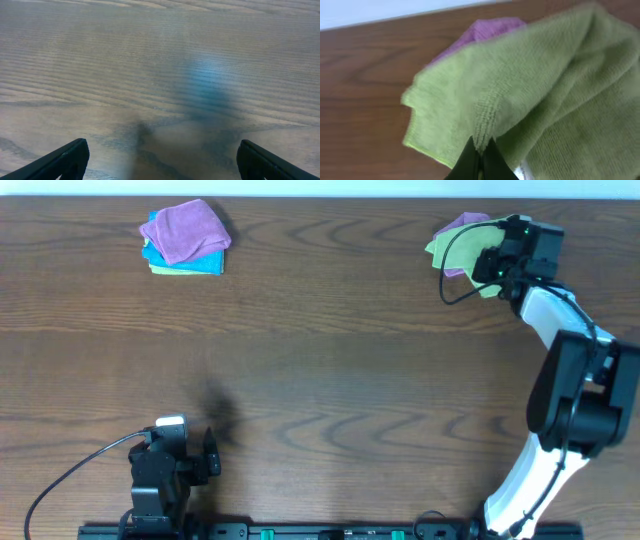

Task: Fold the cloth
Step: 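Reach the right gripper to the green cloth and pinch its edge, then drag the green cloth with the right gripper toward table center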

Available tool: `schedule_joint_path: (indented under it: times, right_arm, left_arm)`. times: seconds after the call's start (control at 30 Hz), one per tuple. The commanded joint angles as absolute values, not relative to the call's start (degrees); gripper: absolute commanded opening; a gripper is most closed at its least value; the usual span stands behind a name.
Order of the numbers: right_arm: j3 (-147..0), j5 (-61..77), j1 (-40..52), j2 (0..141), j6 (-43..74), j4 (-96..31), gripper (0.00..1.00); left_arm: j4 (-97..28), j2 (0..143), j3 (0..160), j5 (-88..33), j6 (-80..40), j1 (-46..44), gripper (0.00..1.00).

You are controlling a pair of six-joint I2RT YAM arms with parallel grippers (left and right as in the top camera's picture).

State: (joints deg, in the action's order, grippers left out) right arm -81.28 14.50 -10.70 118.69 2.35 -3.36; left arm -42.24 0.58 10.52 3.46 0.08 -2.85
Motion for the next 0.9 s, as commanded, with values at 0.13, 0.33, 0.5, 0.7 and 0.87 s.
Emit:
schedule_joint_path:
  times: [0.13, 0.33, 0.5, 0.7, 0.87]
  right_arm:
    - [-82.3, 17.0, -10.2, 102.0, -3.8, -12.8, 0.01]
    - [-82.3, 17.0, -7.9, 91.0, -7.6, -24.4, 0.01]
    - [-82.3, 17.0, -4.4, 83.5, -10.5, -37.3, 0.01]
    - [-82.3, 17.2, 2.3, 76.1, -11.5, -52.6, 0.01]
    - [-82.3, 21.3, 10.2, 72.0, -11.4, -62.1, 0.01]
  left_arm:
    - [-43.2, 0.2, 9.5, 4.5, 0.9, -3.1, 0.95]
    - [-43.2, 0.2, 9.5, 4.5, 0.9, -3.1, 0.95]
    - [-43.2, 0.2, 9.5, 4.5, 0.9, -3.1, 0.95]
    - [-43.2, 0.2, 9.5, 4.5, 0.9, -3.1, 0.96]
    - [-43.2, 0.2, 9.5, 4.5, 0.9, -3.1, 0.95]
